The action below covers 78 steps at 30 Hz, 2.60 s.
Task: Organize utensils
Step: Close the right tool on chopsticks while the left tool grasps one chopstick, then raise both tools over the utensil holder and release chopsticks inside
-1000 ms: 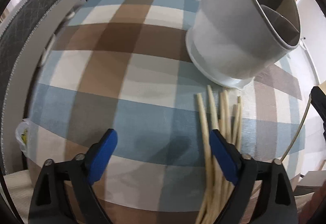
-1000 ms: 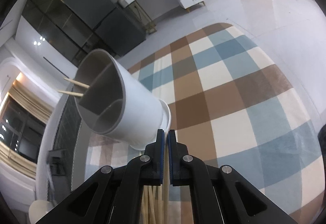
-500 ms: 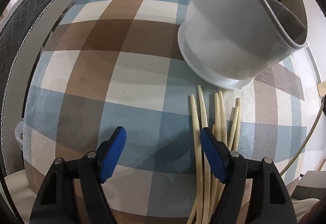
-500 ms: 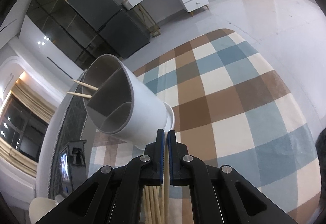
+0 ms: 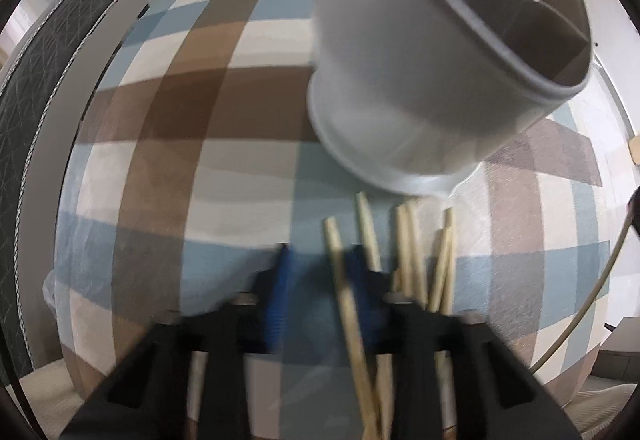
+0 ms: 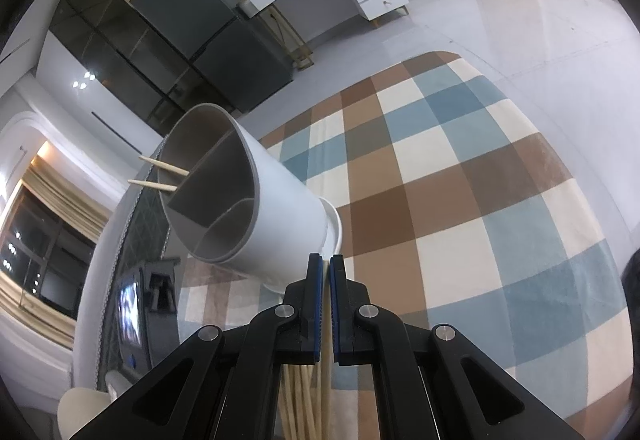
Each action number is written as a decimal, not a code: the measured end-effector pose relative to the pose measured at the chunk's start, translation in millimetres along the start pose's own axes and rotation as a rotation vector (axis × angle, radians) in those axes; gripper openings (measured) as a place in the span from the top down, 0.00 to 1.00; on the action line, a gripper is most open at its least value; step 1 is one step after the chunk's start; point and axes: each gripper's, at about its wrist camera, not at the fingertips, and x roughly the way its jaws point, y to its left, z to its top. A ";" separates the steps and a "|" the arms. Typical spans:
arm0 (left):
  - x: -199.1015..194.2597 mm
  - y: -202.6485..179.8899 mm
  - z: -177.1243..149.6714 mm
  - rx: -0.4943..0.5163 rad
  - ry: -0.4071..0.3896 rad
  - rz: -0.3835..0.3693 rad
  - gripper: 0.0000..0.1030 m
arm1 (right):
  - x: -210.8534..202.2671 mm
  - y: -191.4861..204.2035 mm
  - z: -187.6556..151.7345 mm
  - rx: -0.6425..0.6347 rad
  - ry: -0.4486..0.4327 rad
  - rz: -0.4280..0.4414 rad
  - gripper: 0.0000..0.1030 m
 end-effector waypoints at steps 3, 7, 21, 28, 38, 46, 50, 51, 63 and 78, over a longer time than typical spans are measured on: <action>0.9 0.0 -0.3 -0.003 -0.005 -0.042 0.98 | -0.2 0.9 0.7 -0.003 -0.002 0.000 0.97; -14.3 -6.7 4.1 0.025 -0.060 -0.069 0.99 | -4.9 11.9 0.3 -0.058 -0.027 0.007 0.97; -134.6 -9.7 -41.5 0.056 -0.477 -0.262 0.99 | -64.0 56.3 -30.9 -0.261 -0.183 -0.014 0.97; -150.6 13.1 -57.7 0.081 -0.505 -0.247 0.99 | -81.7 66.0 -43.4 -0.326 -0.225 -0.028 0.97; -155.3 33.1 -61.2 0.061 -0.503 -0.244 1.00 | -95.7 63.9 -50.6 -0.313 -0.255 -0.056 0.98; -169.6 44.2 -57.8 0.039 -0.518 -0.237 1.00 | -106.5 64.8 -45.9 -0.280 -0.266 -0.056 0.98; -182.2 50.1 -47.7 0.021 -0.514 -0.252 1.00 | -107.4 70.1 -40.0 -0.281 -0.259 -0.054 0.97; -187.8 50.0 -44.9 0.025 -0.524 -0.251 0.99 | -108.0 71.6 -38.1 -0.279 -0.257 -0.050 0.97; -255.0 47.6 11.4 0.027 -0.605 -0.343 1.00 | -134.4 128.1 21.3 -0.440 -0.342 -0.029 0.98; -266.9 58.6 99.6 -0.060 -0.703 -0.393 1.00 | -110.2 212.7 115.2 -0.724 -0.447 0.019 0.98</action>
